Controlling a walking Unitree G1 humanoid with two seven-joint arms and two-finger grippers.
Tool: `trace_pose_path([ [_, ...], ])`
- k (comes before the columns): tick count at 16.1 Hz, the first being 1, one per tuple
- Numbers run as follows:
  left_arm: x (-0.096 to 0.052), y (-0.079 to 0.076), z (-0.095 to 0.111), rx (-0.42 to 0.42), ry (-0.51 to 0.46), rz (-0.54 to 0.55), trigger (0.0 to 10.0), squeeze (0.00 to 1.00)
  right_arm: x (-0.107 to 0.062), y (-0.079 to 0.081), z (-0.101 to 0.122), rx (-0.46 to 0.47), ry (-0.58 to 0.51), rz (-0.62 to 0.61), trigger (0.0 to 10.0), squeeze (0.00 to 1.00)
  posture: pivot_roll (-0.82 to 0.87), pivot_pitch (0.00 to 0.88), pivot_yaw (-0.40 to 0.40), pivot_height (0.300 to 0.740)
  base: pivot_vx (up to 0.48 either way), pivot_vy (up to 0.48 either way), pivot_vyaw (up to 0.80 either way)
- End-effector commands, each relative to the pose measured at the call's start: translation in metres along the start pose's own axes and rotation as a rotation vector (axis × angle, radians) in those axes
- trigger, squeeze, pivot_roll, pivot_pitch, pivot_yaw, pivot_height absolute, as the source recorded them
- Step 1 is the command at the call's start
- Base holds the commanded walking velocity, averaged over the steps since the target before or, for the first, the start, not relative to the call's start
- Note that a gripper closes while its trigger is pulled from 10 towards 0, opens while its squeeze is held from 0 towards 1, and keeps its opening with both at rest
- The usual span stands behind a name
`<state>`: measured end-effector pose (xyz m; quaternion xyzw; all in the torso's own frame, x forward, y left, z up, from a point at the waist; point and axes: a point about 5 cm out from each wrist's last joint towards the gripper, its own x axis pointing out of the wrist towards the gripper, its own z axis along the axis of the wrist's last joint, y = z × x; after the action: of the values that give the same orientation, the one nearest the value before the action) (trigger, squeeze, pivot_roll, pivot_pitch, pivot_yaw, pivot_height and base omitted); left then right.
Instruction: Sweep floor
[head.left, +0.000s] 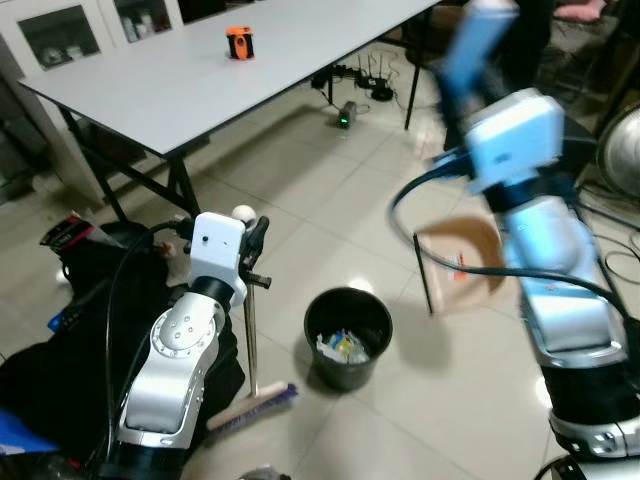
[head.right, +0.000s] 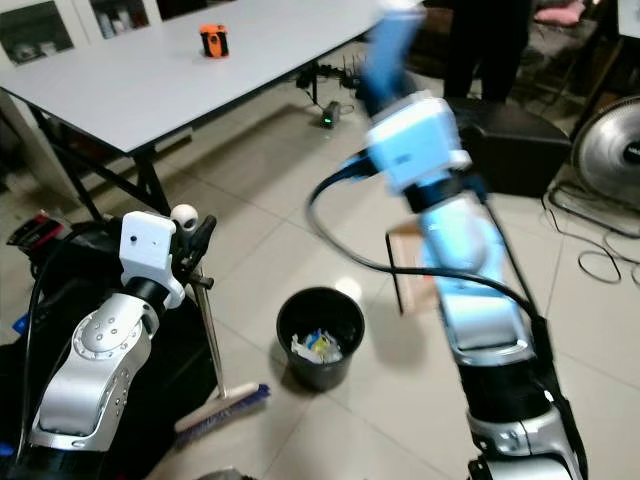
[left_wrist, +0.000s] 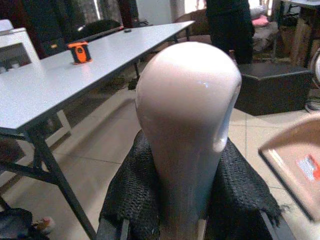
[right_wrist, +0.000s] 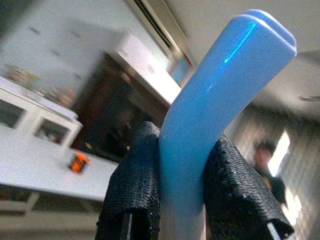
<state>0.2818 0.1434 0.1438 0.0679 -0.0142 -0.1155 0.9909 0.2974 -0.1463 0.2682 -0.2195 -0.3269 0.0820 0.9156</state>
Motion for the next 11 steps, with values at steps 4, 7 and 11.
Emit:
trace_pose_path([
  [4,-0.004,0.000,0.003,0.008,-0.008,-0.016,10.0,0.00,-0.023,-0.014,-0.019,0.064,0.165,-0.109,10.0,0.00,-0.03,0.000,0.036,0.740,-0.352,0.000,0.00],
  [7,-0.005,0.000,0.002,0.010,-0.004,-0.020,10.0,0.00,-0.034,-0.013,-0.026,0.136,0.235,-0.154,10.0,0.00,-0.02,0.000,0.032,0.740,-0.352,0.000,0.00],
  [11,-0.006,0.000,0.002,0.014,-0.004,-0.031,10.0,0.00,-0.044,-0.008,-0.034,0.258,0.306,-0.212,10.0,0.00,-0.02,0.000,0.032,0.740,-0.352,0.000,0.00],
])
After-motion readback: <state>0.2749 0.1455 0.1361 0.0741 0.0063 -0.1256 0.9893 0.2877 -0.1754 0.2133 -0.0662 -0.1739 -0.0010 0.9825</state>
